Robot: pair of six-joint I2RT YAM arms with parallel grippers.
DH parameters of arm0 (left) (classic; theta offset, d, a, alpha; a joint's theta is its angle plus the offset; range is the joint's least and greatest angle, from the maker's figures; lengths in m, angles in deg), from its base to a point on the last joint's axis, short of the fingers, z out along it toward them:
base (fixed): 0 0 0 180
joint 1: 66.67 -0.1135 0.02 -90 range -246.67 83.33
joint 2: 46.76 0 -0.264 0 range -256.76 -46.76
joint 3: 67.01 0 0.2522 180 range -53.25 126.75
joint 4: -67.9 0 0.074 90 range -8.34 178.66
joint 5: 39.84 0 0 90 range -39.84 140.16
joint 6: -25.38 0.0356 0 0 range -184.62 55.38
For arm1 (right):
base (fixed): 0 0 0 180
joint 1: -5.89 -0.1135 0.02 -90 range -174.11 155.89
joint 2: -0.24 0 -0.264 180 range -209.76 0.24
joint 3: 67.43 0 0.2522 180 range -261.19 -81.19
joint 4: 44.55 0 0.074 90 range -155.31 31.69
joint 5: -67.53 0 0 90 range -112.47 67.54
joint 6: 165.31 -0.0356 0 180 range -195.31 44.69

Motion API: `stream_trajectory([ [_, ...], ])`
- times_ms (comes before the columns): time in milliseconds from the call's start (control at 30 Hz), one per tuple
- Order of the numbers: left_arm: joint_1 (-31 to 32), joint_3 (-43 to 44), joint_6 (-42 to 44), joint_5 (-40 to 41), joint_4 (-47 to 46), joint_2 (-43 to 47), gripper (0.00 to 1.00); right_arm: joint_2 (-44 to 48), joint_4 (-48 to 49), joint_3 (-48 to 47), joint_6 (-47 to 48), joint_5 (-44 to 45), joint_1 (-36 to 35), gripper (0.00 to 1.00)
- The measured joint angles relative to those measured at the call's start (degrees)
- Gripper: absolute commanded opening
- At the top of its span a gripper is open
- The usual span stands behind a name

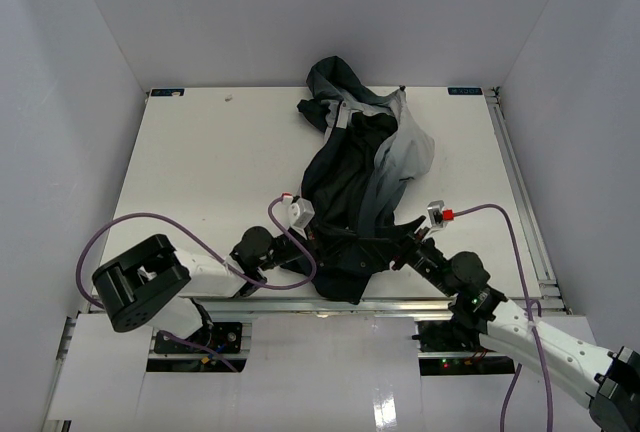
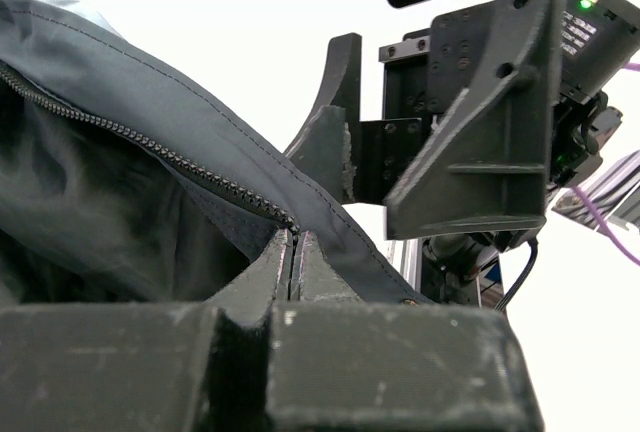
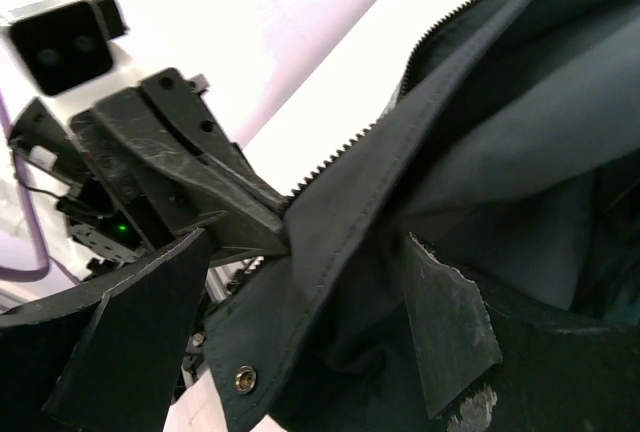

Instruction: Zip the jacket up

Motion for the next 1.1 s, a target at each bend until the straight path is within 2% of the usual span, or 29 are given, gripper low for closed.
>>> stream_trajectory([
  [200,0.0,0.2,-2.3,0.6,-1.8,-1.5,0.0,0.6,-0.3,0.0,0.7,-1.8,0.0,0.77],
  [600,0.0,0.3,-4.2,1.9,-2.5,-3.0,0.0,-4.7,-2.4,0.0,0.2,-2.4,0.0,0.71],
  [967,0.0,0.3,-4.8,2.3,-2.9,-4.4,0.0,-8.9,0.9,0.0,-0.5,-4.5,0.0,0.63],
  [1100,0.0,0.3,-4.8,2.6,-2.9,-4.7,0.0,-9.7,1.8,0.0,-0.7,-5.2,0.0,0.53],
])
